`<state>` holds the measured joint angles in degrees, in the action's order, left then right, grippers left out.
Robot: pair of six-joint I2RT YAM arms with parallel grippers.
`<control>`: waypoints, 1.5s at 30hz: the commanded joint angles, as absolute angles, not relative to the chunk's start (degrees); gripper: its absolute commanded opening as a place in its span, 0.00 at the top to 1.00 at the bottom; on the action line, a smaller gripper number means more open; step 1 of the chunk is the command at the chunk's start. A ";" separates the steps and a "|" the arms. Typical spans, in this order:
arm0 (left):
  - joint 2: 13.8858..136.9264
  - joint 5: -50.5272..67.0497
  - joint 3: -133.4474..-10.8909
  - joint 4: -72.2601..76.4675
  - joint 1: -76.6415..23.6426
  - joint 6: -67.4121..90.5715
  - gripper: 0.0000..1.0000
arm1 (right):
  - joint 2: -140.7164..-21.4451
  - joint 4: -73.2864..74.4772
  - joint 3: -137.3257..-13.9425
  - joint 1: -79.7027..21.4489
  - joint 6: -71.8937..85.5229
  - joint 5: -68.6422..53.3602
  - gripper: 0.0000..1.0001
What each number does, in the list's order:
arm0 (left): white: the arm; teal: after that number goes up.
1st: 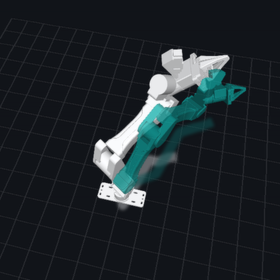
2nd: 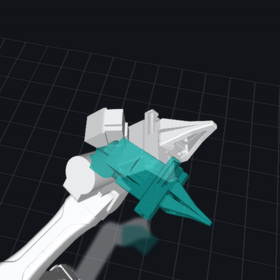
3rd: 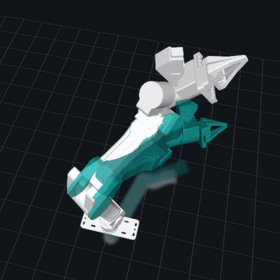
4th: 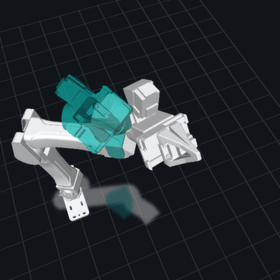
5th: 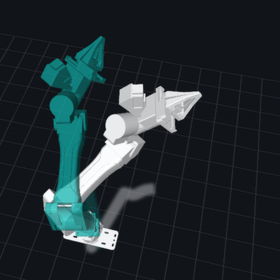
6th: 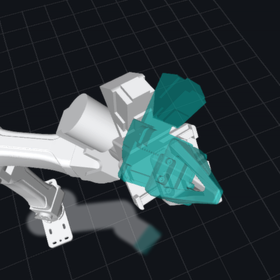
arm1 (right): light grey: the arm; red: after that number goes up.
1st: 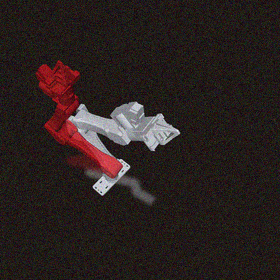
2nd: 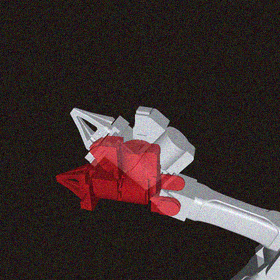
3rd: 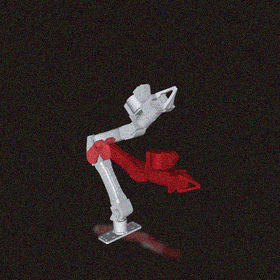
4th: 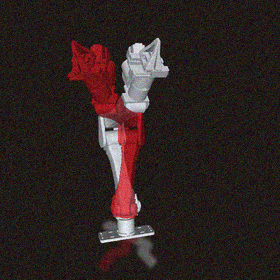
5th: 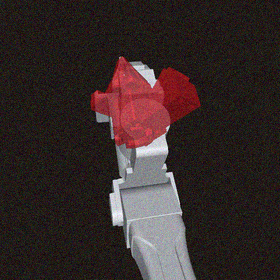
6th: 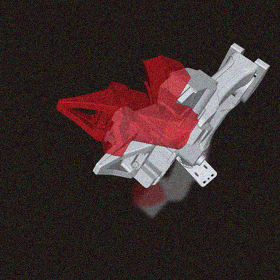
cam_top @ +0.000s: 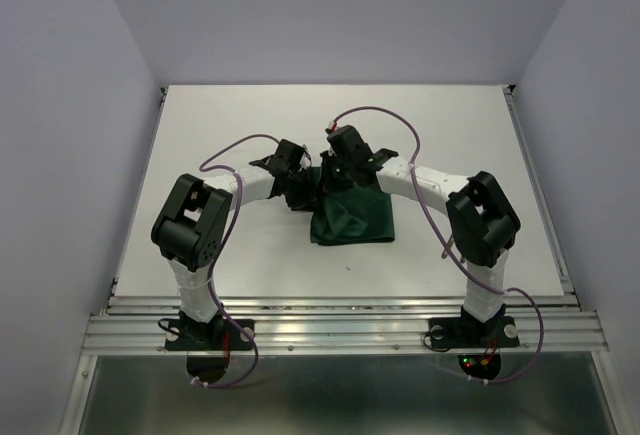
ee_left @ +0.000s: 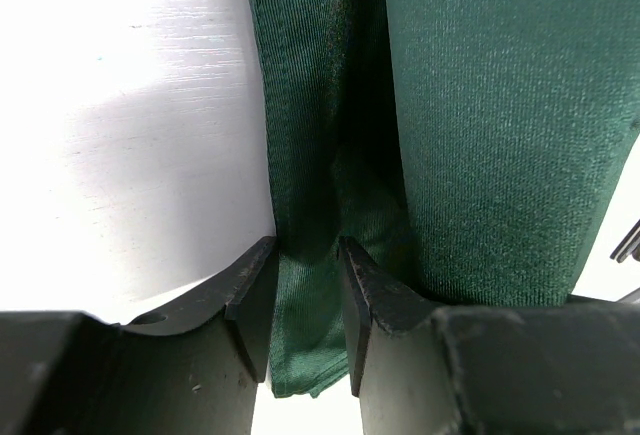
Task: Fold the napkin into a case and place the utensils inside
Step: Fold the rectangle-folded napkin at the center of the board.
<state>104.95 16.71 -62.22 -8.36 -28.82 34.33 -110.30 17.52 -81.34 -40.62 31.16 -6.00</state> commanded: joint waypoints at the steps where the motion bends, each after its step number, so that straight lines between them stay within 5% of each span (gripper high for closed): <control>1: 104.68 15.91 -61.17 -8.61 -29.18 33.05 0.59 | -108.72 14.50 -82.53 -41.74 31.90 -7.12 0.94; 45: 96.07 8.70 -61.26 -16.08 -28.83 30.32 0.56 | -110.57 12.13 -81.74 -41.75 33.66 -8.26 0.89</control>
<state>99.79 10.76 -62.22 -14.02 -28.84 31.05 -110.30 15.70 -80.88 -41.06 33.28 -7.38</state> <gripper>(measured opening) 0.440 0.089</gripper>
